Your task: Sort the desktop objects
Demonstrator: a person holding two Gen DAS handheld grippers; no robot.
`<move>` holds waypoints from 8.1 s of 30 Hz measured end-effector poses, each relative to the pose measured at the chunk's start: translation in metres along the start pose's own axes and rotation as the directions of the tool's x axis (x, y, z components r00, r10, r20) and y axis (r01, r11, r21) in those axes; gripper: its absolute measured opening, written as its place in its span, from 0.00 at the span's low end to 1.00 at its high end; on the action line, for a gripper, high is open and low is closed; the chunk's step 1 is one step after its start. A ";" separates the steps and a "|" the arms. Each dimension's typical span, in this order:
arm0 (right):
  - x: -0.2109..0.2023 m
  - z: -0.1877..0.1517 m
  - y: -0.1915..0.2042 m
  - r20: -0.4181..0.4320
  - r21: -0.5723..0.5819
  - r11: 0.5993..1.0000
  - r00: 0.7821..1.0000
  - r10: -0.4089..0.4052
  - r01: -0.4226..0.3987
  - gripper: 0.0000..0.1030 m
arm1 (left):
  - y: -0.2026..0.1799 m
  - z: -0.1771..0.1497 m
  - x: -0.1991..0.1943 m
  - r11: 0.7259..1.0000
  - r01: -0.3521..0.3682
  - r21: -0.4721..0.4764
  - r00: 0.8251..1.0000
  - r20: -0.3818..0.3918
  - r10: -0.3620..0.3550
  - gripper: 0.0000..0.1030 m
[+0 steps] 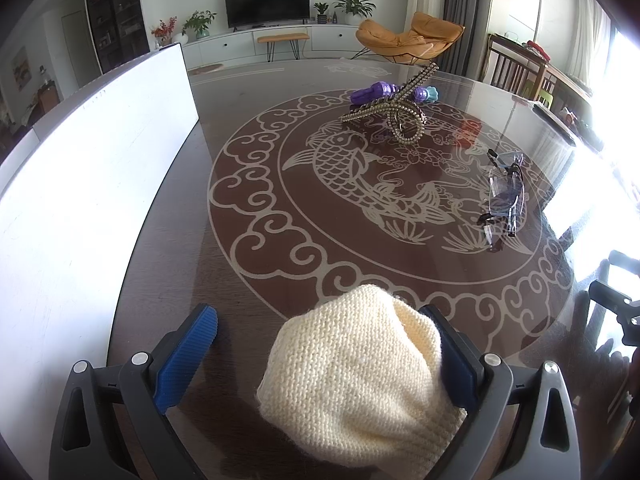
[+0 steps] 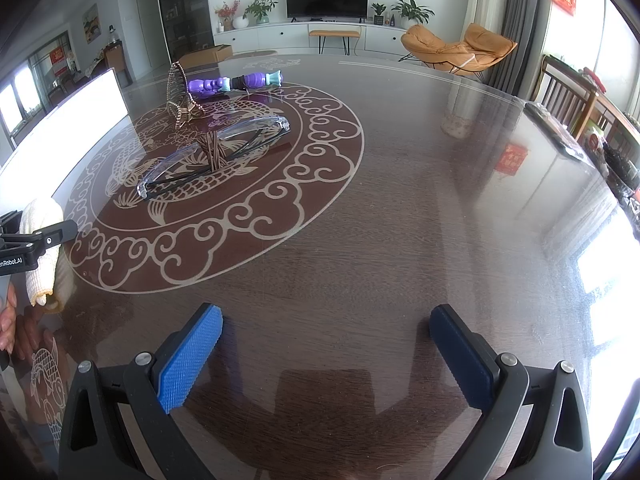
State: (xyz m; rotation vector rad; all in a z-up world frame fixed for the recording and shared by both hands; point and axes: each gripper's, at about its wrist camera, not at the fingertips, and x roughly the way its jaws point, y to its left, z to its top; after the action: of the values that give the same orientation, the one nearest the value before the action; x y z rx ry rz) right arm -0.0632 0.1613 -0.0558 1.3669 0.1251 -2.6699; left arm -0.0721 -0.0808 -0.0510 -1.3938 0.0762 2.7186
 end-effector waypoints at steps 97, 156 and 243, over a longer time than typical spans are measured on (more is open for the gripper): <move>-0.060 0.135 0.442 -0.119 -0.346 0.732 0.801 0.586 -0.587 0.21 | 0.265 -0.081 -0.173 0.899 -0.066 -0.432 0.994 0.047 0.095 0.51; 0.000 -0.008 -0.011 -0.002 0.049 0.998 0.999 -0.034 0.035 1.00 | -0.076 -0.007 -0.011 0.998 0.038 0.042 0.998 -0.061 -0.036 1.00; 0.001 -0.009 -0.010 -0.002 0.051 0.998 0.999 -0.036 0.036 1.00 | 0.035 0.020 0.007 0.979 -0.124 -0.164 0.992 -0.014 0.124 0.97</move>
State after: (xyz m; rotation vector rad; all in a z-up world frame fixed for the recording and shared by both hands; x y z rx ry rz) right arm -0.0582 0.1724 -0.0618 1.3946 0.0826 -2.7199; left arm -0.0956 -0.1135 -0.0450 -1.4830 -0.0656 2.8833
